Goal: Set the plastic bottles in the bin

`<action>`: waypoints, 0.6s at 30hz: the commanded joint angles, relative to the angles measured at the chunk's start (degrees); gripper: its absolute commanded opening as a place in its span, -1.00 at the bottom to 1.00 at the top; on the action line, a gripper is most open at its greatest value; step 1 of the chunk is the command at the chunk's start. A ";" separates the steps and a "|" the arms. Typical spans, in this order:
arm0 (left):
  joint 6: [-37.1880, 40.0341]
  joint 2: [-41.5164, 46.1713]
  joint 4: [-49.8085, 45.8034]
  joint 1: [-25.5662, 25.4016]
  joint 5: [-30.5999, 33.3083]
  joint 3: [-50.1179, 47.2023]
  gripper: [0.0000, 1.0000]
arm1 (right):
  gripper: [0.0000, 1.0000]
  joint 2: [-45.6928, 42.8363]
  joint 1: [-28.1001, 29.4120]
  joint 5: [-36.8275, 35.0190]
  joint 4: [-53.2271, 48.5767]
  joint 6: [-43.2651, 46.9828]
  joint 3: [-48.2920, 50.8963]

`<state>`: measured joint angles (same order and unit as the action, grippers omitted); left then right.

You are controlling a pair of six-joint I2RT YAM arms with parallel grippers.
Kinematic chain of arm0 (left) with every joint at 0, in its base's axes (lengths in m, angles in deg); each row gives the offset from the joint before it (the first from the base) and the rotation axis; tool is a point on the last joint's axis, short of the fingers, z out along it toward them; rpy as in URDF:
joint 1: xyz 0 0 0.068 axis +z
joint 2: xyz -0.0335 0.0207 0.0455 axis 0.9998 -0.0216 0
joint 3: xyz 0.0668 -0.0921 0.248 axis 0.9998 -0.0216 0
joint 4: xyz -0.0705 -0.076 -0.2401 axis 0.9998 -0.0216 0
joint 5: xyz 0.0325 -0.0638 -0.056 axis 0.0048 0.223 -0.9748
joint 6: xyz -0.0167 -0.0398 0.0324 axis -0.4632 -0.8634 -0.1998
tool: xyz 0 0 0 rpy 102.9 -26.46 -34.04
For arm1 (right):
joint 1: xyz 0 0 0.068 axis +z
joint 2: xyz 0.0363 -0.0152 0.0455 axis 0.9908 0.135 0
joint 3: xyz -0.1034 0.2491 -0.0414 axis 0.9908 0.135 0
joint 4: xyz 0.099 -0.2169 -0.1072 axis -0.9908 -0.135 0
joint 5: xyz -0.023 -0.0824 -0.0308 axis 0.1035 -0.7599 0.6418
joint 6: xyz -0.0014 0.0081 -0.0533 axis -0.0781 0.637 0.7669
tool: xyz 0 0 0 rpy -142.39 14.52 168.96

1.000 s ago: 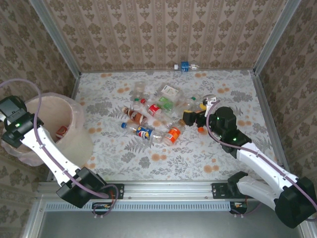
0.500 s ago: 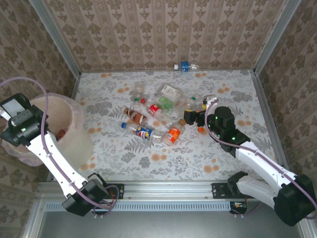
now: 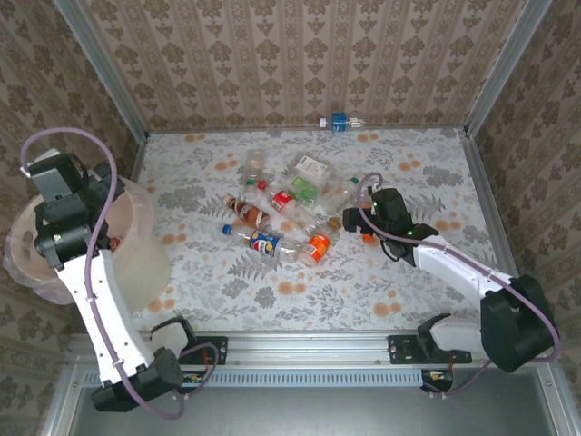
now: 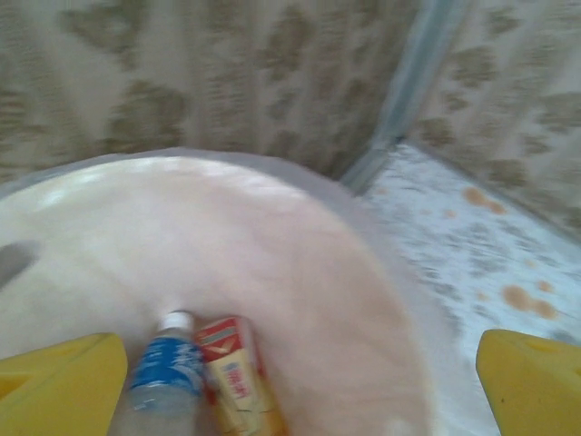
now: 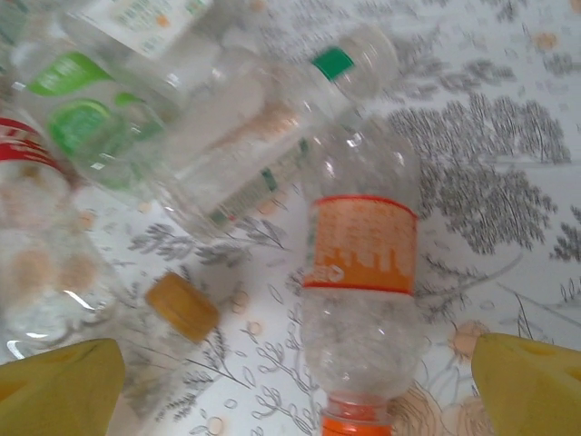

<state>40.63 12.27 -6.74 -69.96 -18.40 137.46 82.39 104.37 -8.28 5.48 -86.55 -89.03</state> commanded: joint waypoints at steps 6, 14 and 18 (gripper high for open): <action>-5.87 0.74 8.74 -14.89 -15.47 -1.00 1.00 | 0.86 9.35 -3.97 1.74 -6.15 -1.68 -4.27; -10.14 -2.79 15.24 -26.36 -21.32 -3.20 1.00 | 0.77 15.32 -4.05 2.43 -7.23 -0.28 -7.33; -14.20 -3.91 20.50 -30.55 -28.09 -4.45 1.00 | 0.72 17.31 -4.11 1.34 -7.34 -0.36 -8.44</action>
<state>30.66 8.38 7.60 -98.11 -39.82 133.85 98.39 100.48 -6.44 0.13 -87.41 -95.59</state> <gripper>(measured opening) 0.999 0.866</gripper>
